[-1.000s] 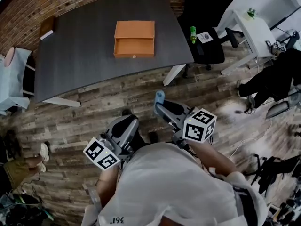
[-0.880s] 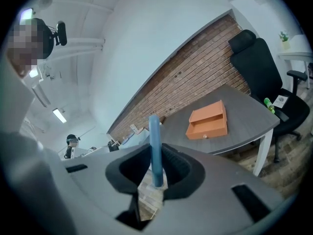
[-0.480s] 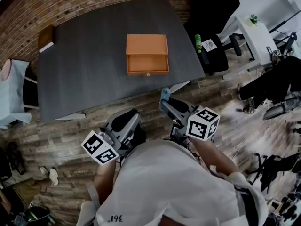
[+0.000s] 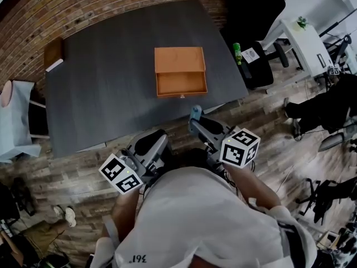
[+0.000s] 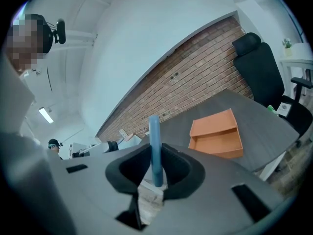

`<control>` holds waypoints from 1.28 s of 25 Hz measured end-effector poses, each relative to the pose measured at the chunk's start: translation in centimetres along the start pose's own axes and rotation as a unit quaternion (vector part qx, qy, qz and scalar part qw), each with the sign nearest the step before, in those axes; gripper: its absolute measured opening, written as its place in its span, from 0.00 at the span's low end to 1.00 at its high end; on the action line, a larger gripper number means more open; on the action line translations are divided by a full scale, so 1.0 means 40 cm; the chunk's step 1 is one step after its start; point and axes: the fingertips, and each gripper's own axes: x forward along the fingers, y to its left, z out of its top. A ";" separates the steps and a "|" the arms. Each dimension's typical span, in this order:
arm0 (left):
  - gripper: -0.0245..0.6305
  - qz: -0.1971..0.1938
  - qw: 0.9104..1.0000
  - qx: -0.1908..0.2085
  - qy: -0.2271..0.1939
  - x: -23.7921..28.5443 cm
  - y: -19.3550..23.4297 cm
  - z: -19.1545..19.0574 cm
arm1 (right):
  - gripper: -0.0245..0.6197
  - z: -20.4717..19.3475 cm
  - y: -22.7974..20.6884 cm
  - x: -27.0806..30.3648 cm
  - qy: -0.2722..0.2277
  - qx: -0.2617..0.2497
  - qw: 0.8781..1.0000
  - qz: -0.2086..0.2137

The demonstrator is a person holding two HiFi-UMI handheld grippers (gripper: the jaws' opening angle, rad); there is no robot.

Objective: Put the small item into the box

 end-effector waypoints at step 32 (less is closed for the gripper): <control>0.11 0.037 0.999 0.015 -0.012 0.158 0.090 0.054 | 0.17 0.183 -0.130 0.063 0.013 -0.066 0.997 0.026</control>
